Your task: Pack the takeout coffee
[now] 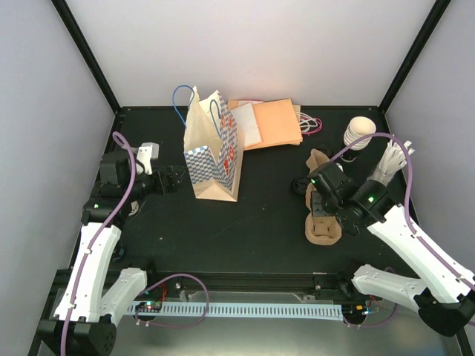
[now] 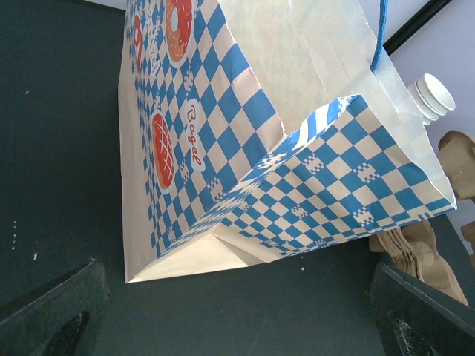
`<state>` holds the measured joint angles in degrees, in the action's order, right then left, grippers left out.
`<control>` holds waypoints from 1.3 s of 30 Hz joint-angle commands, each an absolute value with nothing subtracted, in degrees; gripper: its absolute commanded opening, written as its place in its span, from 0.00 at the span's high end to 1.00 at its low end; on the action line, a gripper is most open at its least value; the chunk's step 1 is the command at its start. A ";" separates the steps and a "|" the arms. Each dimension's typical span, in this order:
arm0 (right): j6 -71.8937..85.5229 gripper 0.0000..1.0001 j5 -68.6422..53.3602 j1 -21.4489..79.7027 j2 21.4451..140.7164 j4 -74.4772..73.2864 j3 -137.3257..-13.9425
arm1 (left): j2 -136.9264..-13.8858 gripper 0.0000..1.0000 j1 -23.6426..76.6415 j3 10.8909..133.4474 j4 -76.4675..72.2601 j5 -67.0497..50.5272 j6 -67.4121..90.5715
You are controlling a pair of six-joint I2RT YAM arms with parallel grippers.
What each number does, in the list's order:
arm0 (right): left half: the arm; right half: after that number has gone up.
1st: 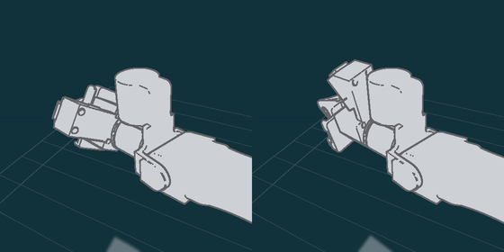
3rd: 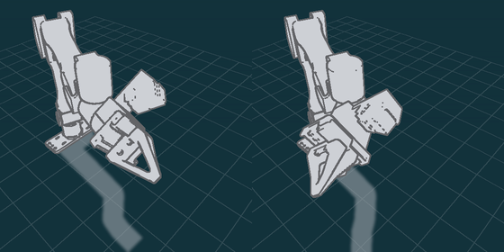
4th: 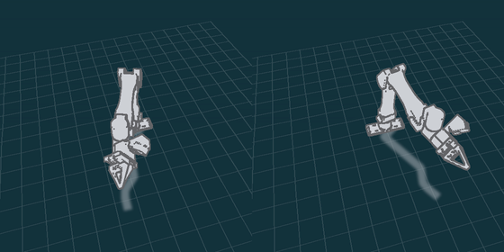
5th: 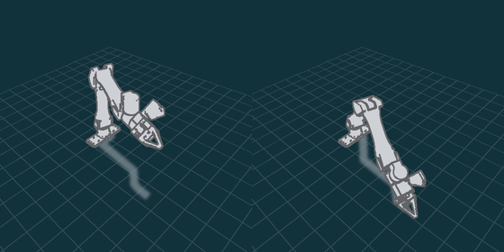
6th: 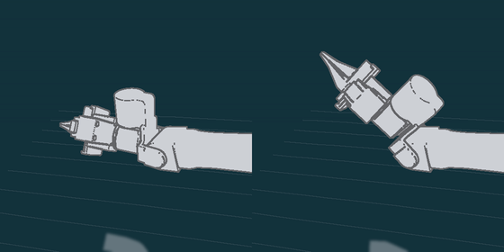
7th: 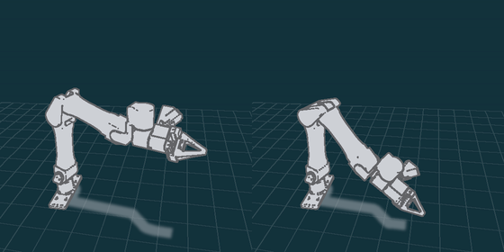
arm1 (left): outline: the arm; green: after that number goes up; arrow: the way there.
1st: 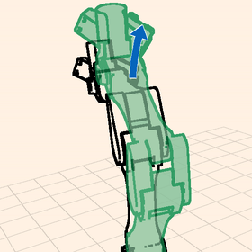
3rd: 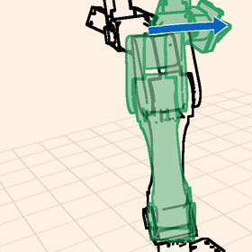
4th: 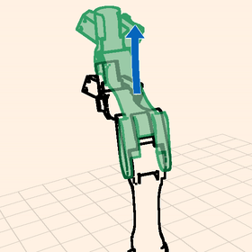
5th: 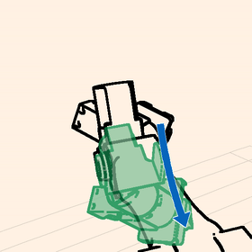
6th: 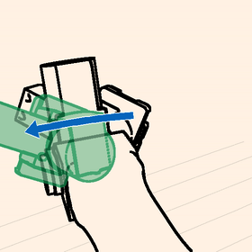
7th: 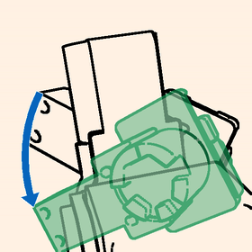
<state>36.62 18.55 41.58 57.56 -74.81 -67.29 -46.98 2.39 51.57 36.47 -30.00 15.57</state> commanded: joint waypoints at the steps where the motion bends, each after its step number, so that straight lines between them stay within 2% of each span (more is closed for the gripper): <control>1: 33.02 0.90 14.43 41.39 56.34 -71.88 -68.97 | -46.41 0.01 2.70 53.35 36.55 -30.34 15.13; 6: 29.91 0.92 5.69 42.27 56.38 -67.89 -68.46 | -46.41 0.01 2.66 53.70 36.82 -30.07 15.10; 12: 29.92 0.93 0.70 47.65 58.22 -62.96 -65.41 | -46.67 0.01 2.70 54.23 37.04 -29.70 14.99; 20: 34.66 0.93 5.75 57.50 63.63 -57.29 -60.44 | -46.85 0.01 2.71 54.71 37.60 -29.51 14.94; 30: 36.85 0.92 13.69 67.39 75.32 -55.13 -60.83 | -46.93 0.01 2.72 55.35 38.23 -29.18 14.69; 31: 36.79 0.90 13.86 67.82 76.09 -55.15 -60.96 | -46.93 0.01 2.72 55.37 38.33 -29.11 14.64; 33: 36.29 0.79 13.53 68.22 76.83 -55.00 -61.30 | -46.93 0.01 2.68 55.46 38.48 -29.10 14.66; 36: 35.83 0.50 13.64 68.43 76.35 -54.67 -61.47 | -46.93 0.01 2.72 55.59 38.42 -29.09 14.65; 39: 35.13 0.47 14.12 68.40 74.84 -53.83 -61.39 | -47.02 0.01 2.70 55.80 38.54 -29.02 14.63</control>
